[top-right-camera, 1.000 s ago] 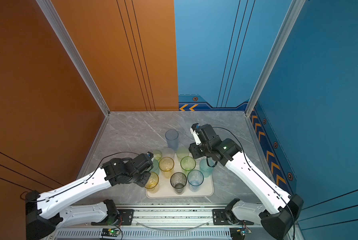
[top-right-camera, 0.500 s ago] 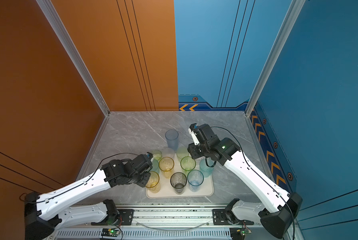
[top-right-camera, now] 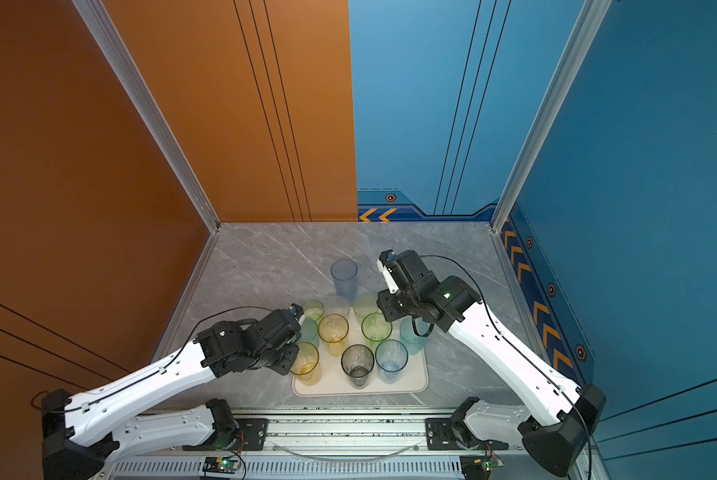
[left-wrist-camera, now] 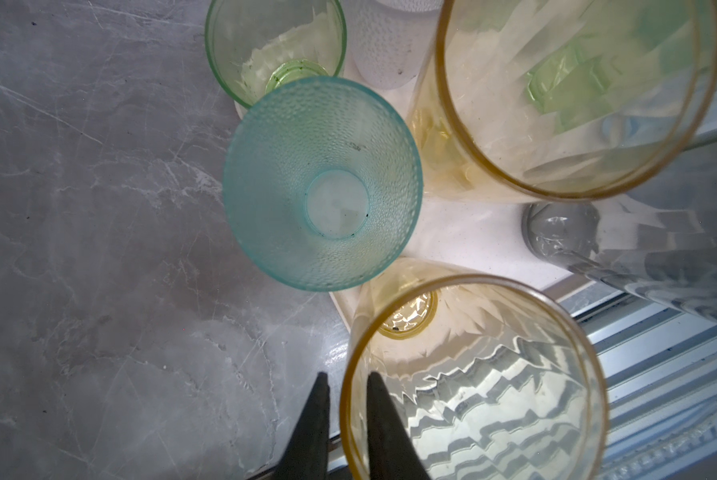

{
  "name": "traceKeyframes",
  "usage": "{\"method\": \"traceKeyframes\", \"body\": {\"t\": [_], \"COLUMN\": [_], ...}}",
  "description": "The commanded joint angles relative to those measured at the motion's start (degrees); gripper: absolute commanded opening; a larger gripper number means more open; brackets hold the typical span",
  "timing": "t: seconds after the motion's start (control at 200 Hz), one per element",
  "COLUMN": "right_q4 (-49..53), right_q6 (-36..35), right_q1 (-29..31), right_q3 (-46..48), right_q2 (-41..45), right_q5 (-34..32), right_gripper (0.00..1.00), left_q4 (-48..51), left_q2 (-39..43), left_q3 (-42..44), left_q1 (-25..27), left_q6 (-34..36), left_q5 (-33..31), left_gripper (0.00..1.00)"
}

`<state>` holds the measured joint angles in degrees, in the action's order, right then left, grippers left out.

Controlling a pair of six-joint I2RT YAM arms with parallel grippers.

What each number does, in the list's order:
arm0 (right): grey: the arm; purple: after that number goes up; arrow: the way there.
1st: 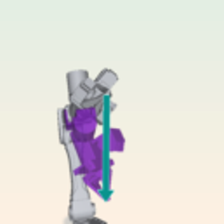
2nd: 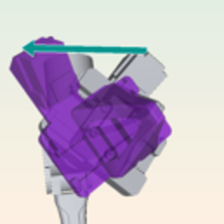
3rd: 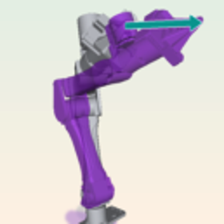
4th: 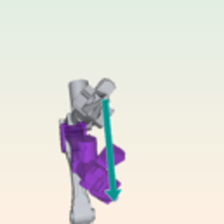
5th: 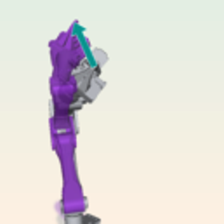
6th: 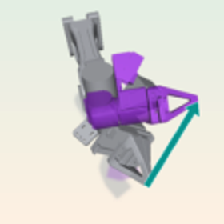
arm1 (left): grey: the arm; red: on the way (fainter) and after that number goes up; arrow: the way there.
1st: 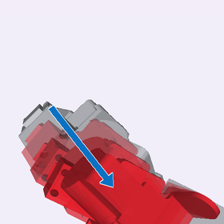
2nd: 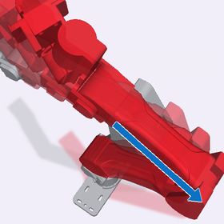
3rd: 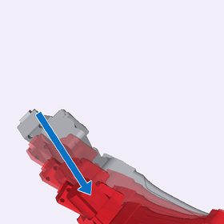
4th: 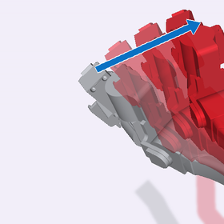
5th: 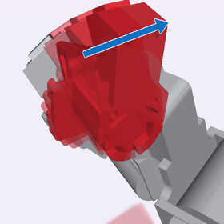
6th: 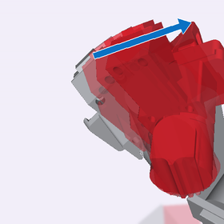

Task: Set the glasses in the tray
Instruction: 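Lower the yellow glass onto the tray's near edge with the left gripper, then open the left gripper while right gripper moves toward the clear glass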

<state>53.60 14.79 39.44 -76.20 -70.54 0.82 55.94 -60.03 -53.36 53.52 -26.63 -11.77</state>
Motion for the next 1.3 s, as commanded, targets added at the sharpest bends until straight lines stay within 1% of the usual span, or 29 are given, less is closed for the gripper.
{"method": "traceKeyframes", "body": {"t": [0.0, 0.22, 0.23, 0.245, 0.456, 0.576, 0.596, 0.696, 0.811, 0.906, 0.956, 1.052, 1.152, 1.297], "right_q4": [2.0, 3.1, 3.2, 3.4, 5.7, 7.8, 8.2, 10.3, 13.1, 14.7, 15.0, 15.7, 16.9, 17.5], "right_q6": [-0.6, -0.4, -0.4, -0.3, 0.4, 0.3, 0.2, -0.6, -1.1, -0.3, 0.1, 1.0, 2.1, 3.0], "right_q1": [0.4, 0.4, 1.6, 2.0, 2.8, 3.9, 4.1, 6.0, 9.8, 12.9, 14.6, 20.0, 25.8, 33.0], "right_q3": [-1.7, -1.6, -1.5, -1.5, -1.5, -2.0, -2.2, -3.1, -4.3, -4.9, -5.1, -5.8, -6.5, -8.2], "right_q2": [0.4, 1.5, 1.6, 1.7, 4.8, 5.5, 5.5, 5.1, 4.0, 3.2, 2.7, 1.0, -1.2, -5.3], "right_q5": [-2.1, -3.1, -3.1, -3.3, -4.6, -4.8, -4.7, -3.2, -2.9, -3.3, -2.6, -1.9, -3.5, -5.3], "right_gripper": [0.4, 0.4, 0.4, 0.4, 0.4, 0.36, 0.35, 0.33, 0.29, 0.24, 0.23, 0.23, 0.26, 0.27], "left_q4": [0.7, 0.7, 0.7, 0.7, 0.9, 1.4, 1.5, 2.1, 2.7, 2.7, 2.8, 2.8, 2.7, 2.7], "left_q2": [0.9, 1.3, 1.3, 1.3, 1.2, 1.3, 1.2, 1.2, 0.6, -0.6, -1.3, -2.2, -1.9, -1.0], "left_q3": [-1.7, -3.4, -3.5, -3.7, -5.0, -5.3, -7.1, -8.6, -11.2, -13.4, -14.3, -15.6, -17.2, -19.6], "left_q1": [-0.5, -0.5, -0.5, -0.5, -0.5, -0.6, -0.5, -0.6, -0.5, -0.5, -0.4, -0.4, -1.2, -3.3], "left_q6": [0.6, 1.6, 1.7, 1.7, 2.7, 3.1, 3.2, 4.0, 5.4, 6.7, 7.3, 8.5, 9.6, 11.7], "left_q5": [-0.5, -1.1, -1.1, -1.1, -1.4, -1.7, -1.7, -2.1, -3.2, -2.5, -2.3, -4.2, -6.0, -7.1], "left_gripper": [0.19, 0.19, 0.19, 0.19, 0.19, 0.19, 0.18, 0.18, 0.18, 0.16, 0.15, 0.15, 0.16, 0.16]}}
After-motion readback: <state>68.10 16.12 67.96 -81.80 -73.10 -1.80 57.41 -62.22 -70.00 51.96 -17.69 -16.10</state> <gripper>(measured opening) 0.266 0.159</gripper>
